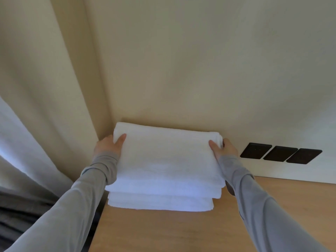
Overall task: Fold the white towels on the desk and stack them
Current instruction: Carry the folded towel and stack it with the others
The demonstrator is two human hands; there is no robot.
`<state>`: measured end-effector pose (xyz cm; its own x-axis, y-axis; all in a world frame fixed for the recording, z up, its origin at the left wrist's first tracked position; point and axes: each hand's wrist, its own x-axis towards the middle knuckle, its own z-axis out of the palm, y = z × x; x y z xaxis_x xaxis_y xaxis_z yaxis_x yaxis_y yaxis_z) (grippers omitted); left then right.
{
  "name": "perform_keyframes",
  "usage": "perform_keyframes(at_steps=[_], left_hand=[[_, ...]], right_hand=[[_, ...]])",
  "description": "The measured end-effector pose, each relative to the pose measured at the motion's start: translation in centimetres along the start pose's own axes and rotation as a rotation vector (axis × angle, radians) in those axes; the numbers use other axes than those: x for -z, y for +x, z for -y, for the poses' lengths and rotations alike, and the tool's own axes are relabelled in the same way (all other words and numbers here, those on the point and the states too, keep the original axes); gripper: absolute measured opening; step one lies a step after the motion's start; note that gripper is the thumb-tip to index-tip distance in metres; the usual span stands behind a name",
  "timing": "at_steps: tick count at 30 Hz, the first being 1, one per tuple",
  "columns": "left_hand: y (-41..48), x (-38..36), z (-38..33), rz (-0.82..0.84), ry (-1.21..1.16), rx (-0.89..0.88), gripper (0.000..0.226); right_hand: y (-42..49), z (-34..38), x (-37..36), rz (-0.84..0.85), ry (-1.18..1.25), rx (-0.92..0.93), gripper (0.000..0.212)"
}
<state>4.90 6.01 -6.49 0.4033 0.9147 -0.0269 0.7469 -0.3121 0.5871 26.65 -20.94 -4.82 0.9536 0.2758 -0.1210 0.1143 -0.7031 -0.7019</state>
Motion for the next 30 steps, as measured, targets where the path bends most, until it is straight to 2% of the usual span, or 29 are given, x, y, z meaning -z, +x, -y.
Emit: perform_keyframes(at_steps=[3,7,11,16,19,22,24,25,27,28,30], left_hand=[[-0.5,0.3,0.1,-0.106,-0.066,-0.096,0.044],[-0.5,0.7,-0.1,-0.183,-0.038,-0.139,0.037],[0.2,0.2,-0.2,-0.185,0.026,-0.124,0.039],[0.7,0.5,-0.9,-0.102,0.070,-0.058,0.038],[-1.0,1.2,-1.9,-0.102,0.029,-0.067,0.042],[-5.0,0.9,-3.0,-0.210,0.155,-0.336,0.054],[-8.0,-0.7,-4.1,-0.115,0.273,-0.504,0.056],[-9.2,-1.9,-4.7,-0.043,0.317,-0.544,0.055],[-10.7,-4.0,-5.7,0.029,0.379,-0.565,0.053],[-10.8,-4.5,-5.8,0.025,0.402,-0.563,0.052],[-9.8,-4.6,-5.4,0.016,0.442,-0.583,0.053]], right_hand=[[-0.2,0.1,0.0,-0.091,0.016,0.088,0.035],[0.5,0.9,0.3,-0.068,-0.005,0.124,0.034],[1.9,1.5,-0.5,0.012,-0.119,0.031,0.046],[2.5,0.8,-1.2,0.073,-0.096,-0.120,0.058],[1.6,0.9,-0.6,0.003,-0.089,-0.120,0.058],[-0.1,1.7,0.1,-0.254,-0.198,0.095,0.044],[-2.2,3.1,-0.1,-0.448,-0.224,0.385,0.031],[-3.6,4.0,-0.7,-0.491,-0.198,0.564,0.030],[-6.3,5.1,-2.9,-0.437,-0.234,0.843,0.034],[-7.4,4.9,-4.1,-0.315,-0.308,0.874,0.037],[-8.4,3.4,-5.7,-0.103,-0.470,0.822,0.042]])
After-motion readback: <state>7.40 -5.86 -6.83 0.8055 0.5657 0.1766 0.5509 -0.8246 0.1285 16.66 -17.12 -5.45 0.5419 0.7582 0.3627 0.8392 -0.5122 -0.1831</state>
